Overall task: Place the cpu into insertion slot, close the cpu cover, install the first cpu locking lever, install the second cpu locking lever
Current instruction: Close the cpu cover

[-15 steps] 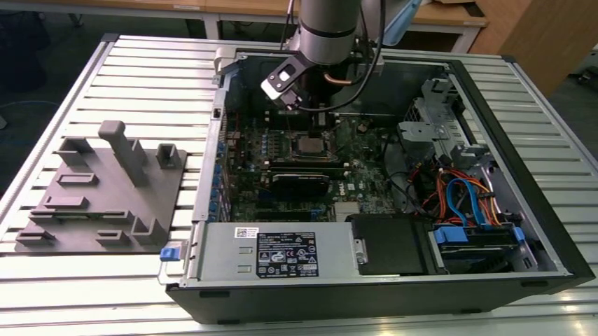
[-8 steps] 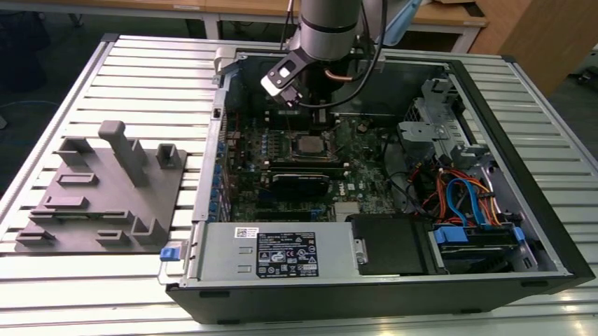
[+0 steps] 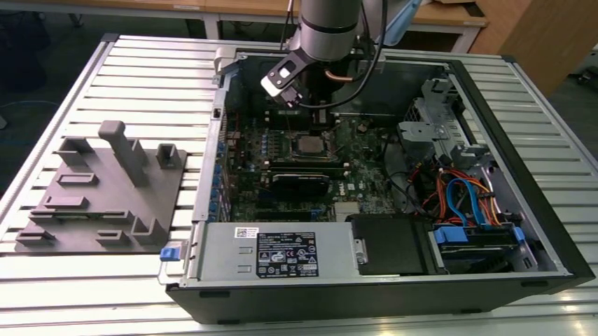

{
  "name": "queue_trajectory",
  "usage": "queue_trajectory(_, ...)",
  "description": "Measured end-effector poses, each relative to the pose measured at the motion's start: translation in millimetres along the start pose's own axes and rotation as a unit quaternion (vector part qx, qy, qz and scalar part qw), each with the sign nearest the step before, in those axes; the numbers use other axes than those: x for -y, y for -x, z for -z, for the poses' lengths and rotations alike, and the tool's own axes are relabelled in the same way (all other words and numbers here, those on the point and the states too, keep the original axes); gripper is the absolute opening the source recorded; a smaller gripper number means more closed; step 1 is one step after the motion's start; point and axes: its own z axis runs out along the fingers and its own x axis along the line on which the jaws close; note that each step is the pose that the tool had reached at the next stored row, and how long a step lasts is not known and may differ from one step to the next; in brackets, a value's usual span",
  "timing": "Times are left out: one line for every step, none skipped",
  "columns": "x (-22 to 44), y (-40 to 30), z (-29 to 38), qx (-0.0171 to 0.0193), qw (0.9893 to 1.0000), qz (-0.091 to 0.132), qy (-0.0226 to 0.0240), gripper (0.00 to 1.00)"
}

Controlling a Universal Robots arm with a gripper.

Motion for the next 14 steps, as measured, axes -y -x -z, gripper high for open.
queue_trajectory(-0.1, 0.0, 0.0, 0.0, 1.0, 0.0, 0.0, 0.1)
queue_trajectory(-0.4, 0.0, 0.0, 0.0, 1.0, 0.0, 0.0, 0.1)
queue_trajectory(-1.0, 0.0, 0.0, 0.0, 1.0, 0.0, 0.0, 0.1)
queue_trajectory(-1.3, 0.0, 0.0, 0.0, 1.0, 0.0, 0.0, 0.1)
queue_trajectory(-1.3, 0.0, 0.0, 0.0, 1.0, 0.0, 0.0, 0.1)
queue_trajectory(-1.3, 0.0, 0.0, 0.0, 1.0, 0.0, 0.0, 0.1)
queue_trajectory(-1.3, 0.0, 0.0, 0.0, 1.0, 0.0, 0.0, 0.1)
queue_trajectory(-1.4, 0.0, 0.0, 0.0, 1.0, 0.0, 0.0, 0.1)
queue_trajectory(-1.4, 0.0, 0.0, 0.0, 1.0, 0.0, 0.0, 0.1)
queue_trajectory(-1.4, 0.0, 0.0, 0.0, 1.0, 0.0, 0.0, 0.1)
queue_trajectory(-1.4, -0.1, 0.2, 0.0001, 1.0, 0.0, -0.0001, 0.1)
queue_trajectory(-1.4, 0.0, 0.5, 0.0001, 1.0, 0.0, -0.0001, 0.1)
queue_trajectory(-1.4, 0.0, 1.0, 0.0001, 1.0, 0.0, -0.0001, 0.1)
queue_trajectory(-1.5, 0.0, 1.4, 0.0001, 1.0, 0.0, 0.0, 0.1)
